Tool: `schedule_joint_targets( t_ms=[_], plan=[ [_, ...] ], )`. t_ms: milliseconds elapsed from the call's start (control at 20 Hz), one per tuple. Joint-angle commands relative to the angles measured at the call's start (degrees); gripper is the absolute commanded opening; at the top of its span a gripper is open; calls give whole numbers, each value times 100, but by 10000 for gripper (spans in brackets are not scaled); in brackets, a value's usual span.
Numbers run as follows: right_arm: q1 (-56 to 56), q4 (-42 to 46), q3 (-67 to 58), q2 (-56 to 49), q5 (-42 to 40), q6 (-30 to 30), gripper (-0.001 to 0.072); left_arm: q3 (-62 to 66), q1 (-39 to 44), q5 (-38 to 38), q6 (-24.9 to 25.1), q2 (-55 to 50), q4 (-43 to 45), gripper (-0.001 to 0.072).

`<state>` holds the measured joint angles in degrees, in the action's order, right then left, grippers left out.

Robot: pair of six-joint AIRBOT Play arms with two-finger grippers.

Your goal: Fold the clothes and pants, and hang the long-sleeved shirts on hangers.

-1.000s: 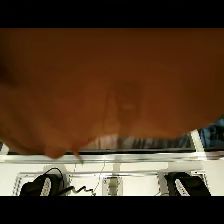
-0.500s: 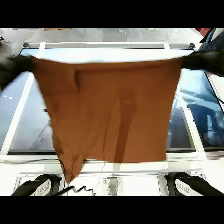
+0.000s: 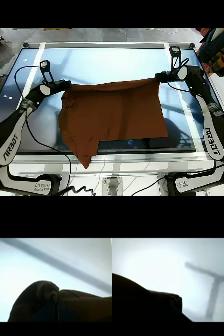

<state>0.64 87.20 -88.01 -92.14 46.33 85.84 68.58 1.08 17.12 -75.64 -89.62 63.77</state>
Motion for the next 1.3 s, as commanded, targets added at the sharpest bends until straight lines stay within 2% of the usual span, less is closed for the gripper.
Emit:
schedule_joint_targets(
  t_ms=[0,100,300,500,550,700,850,1050,1100,1150,1200,1250],
  plan=[
    [-48,199,-2,-144,98,0,6,4,20,-116,2,2,13,19],
    [-153,197,-2,-142,551,-7,5,4,-9,219,4,225,280,20],
    [-374,-63,-20,-94,1615,-800,5,4,-243,1268,4,922,1003,20],
    [-459,-1491,-20,-17,2382,-2500,4,4,-492,2750,4,1386,1021,19],
    [-490,-1766,-17,-17,2457,-2736,4,0,-511,3169,4,1364,1058,19],
    [-509,-1628,0,-50,2533,-2747,4,-24,-511,4142,2,1075,1325,19],
    [-529,-1432,44,-109,2957,-2649,4,-26,-511,4916,2,619,1322,19],
    [-529,-1484,284,-116,3259,-2632,13,-24,-511,5281,2,227,1318,38],
    [-529,-1482,284,-116,3254,-2551,138,-24,-511,5274,2,221,1316,111],
    [-529,-1471,282,-114,3206,-2332,413,-15,-511,5276,2,225,1316,244],
    [-529,-1429,280,-114,3193,-2232,524,2,-511,5278,2,227,1318,381],
    [-529,-1351,278,-111,3217,-2218,521,48,-525,5281,2,229,1316,427]
  ],
)
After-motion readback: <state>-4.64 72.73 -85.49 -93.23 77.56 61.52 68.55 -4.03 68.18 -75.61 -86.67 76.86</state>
